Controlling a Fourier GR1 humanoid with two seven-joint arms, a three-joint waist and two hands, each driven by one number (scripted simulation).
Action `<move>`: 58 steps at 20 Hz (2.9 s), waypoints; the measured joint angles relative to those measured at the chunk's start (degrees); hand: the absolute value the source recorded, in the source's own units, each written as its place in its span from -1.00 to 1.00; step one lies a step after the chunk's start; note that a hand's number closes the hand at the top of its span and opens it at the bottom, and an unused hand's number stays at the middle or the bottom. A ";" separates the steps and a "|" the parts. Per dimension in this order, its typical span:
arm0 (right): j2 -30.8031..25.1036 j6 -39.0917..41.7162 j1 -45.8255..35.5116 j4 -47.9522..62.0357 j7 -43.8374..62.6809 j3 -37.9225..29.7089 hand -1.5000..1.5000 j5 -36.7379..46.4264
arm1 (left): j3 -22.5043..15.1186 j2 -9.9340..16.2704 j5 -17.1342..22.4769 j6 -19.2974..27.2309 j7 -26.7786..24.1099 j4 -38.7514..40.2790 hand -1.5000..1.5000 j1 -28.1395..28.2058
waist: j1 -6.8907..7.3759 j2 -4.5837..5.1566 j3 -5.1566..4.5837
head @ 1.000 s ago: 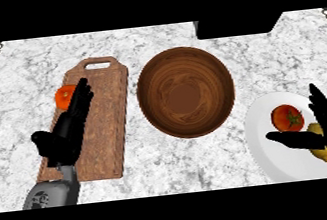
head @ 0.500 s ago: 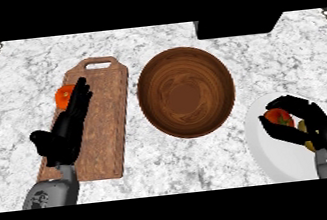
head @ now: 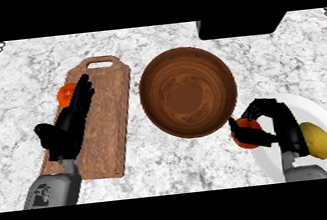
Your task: Pick the tomato from the plate and place it in the bowl
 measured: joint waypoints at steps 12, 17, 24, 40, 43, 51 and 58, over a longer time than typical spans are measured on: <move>4.80 -29.31 -21.35 3.68 17.16 23.73 1.00 17.68 | -3.04 -1.56 -0.56 -1.42 0.60 1.32 0.00 -2.66 | 5.44 -0.05 -0.37; 4.93 -31.85 -32.20 8.36 27.45 27.00 1.00 27.56 | -2.85 -1.44 -0.60 -1.37 1.07 1.63 0.00 -2.83 | 5.20 -0.52 -0.52; 4.86 -26.26 -48.14 14.63 43.29 27.35 1.00 36.44 | -2.69 -1.48 -0.52 -1.42 0.98 2.37 0.00 -2.67 | 4.95 -0.86 -0.53; 4.48 -16.01 -73.83 33.05 55.37 21.30 1.00 41.66 | -2.15 -1.75 -0.99 -0.49 -0.30 2.84 0.00 -2.64 | 3.55 -0.12 -0.24; 4.48 -13.77 -74.55 37.23 55.79 20.83 1.00 41.86 | -1.66 -1.48 -0.79 -0.40 -0.59 2.53 0.00 -2.12 | 2.75 -0.15 -0.19; 4.38 -10.81 -72.69 43.16 55.20 20.05 1.00 43.13 | -0.91 -1.29 -0.43 0.18 0.25 0.61 0.00 -0.93 | 1.04 -0.20 -0.02; 4.35 -10.95 -64.80 43.06 53.61 18.87 1.00 46.17 | -0.39 -0.77 -0.47 0.40 0.54 -0.81 0.00 0.18 | -0.46 -0.22 0.06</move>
